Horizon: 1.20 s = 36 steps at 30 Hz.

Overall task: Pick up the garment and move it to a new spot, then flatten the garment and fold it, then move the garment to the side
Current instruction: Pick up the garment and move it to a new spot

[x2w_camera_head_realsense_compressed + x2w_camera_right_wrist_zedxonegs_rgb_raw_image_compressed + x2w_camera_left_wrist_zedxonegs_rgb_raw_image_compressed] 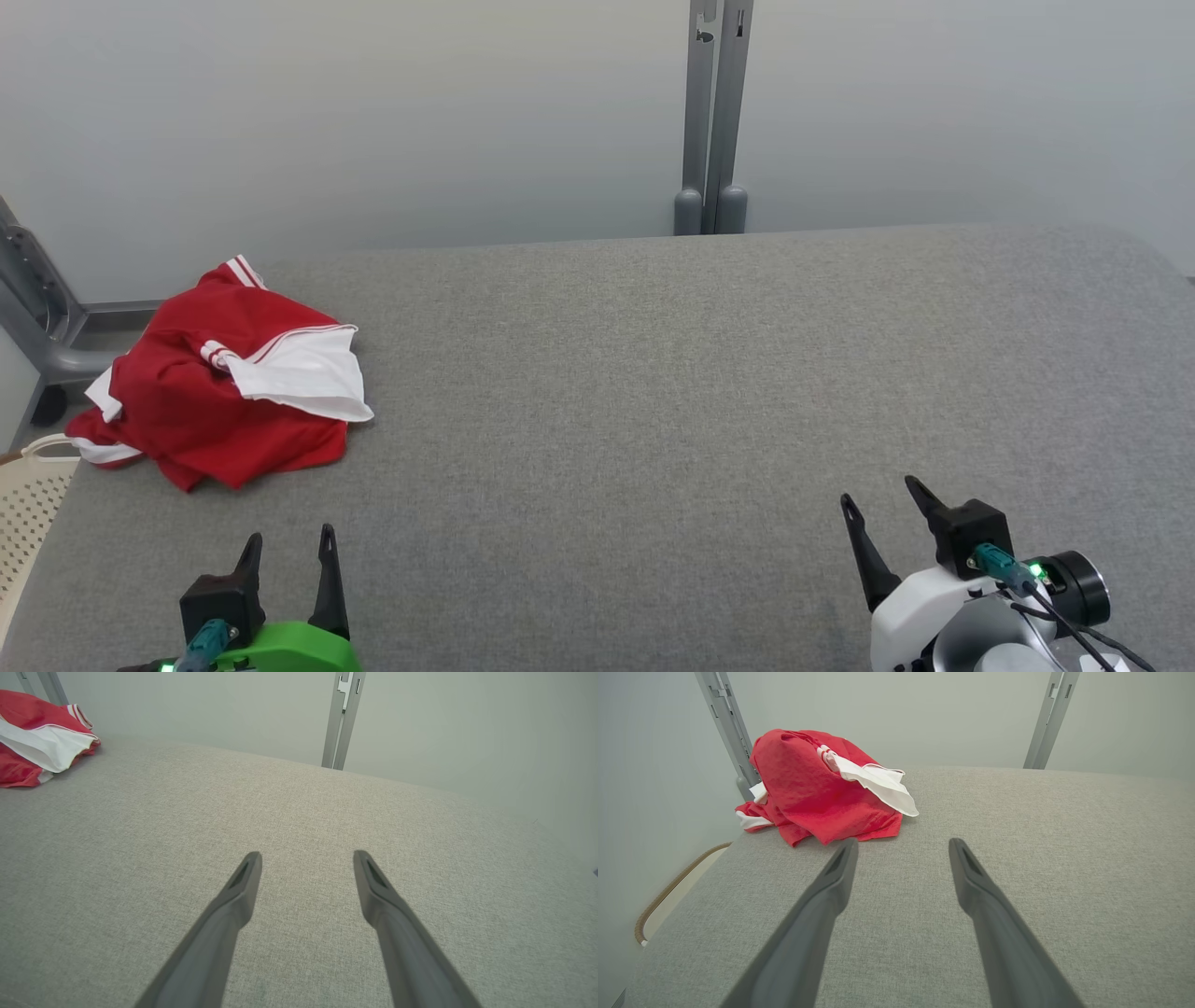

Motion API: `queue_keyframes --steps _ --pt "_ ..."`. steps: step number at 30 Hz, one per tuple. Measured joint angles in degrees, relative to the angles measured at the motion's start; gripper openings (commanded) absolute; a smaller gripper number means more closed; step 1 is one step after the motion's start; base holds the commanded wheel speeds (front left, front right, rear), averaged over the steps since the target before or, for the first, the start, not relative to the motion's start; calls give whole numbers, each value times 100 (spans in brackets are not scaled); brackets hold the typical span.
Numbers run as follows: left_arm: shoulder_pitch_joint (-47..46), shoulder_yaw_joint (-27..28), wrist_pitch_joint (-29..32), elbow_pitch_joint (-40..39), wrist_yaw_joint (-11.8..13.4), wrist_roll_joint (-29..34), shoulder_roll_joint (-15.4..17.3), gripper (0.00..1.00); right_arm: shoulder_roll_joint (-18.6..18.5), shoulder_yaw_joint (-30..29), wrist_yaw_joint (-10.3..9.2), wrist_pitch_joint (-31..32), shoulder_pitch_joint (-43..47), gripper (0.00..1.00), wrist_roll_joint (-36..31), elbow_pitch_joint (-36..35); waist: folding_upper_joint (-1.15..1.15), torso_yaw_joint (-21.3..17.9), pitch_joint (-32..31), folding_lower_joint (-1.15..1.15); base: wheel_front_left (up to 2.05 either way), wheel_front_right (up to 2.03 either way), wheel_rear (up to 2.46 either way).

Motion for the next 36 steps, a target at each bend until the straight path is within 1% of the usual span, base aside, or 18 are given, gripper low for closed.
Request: queue_keyframes --steps 6,11,17,31,36 --pt "-3 -41 4 -4 18 -40 19 100 -2 -20 0 -14 2 100 38 -7 0 75 17 0 0 0 0" --pt "-13 -59 53 -27 22 -63 16 100 -3 -62 0 -54 6 100 89 -27 0 268 35 0 0 0 0" --pt "-23 -80 89 -46 14 -86 104 100 -4 -32 0 -118 15 100 204 -19 0 637 59 0 0 0 0" --pt "5 -101 280 -285 74 -90 304 100 -2 111 0 -261 -21 100 445 147 0 1641 116 0 0 0 0" --pt "75 -105 314 -345 85 -96 357 100 -3 149 0 -311 -47 100 485 218 0 1910 133 0 0 0 0"
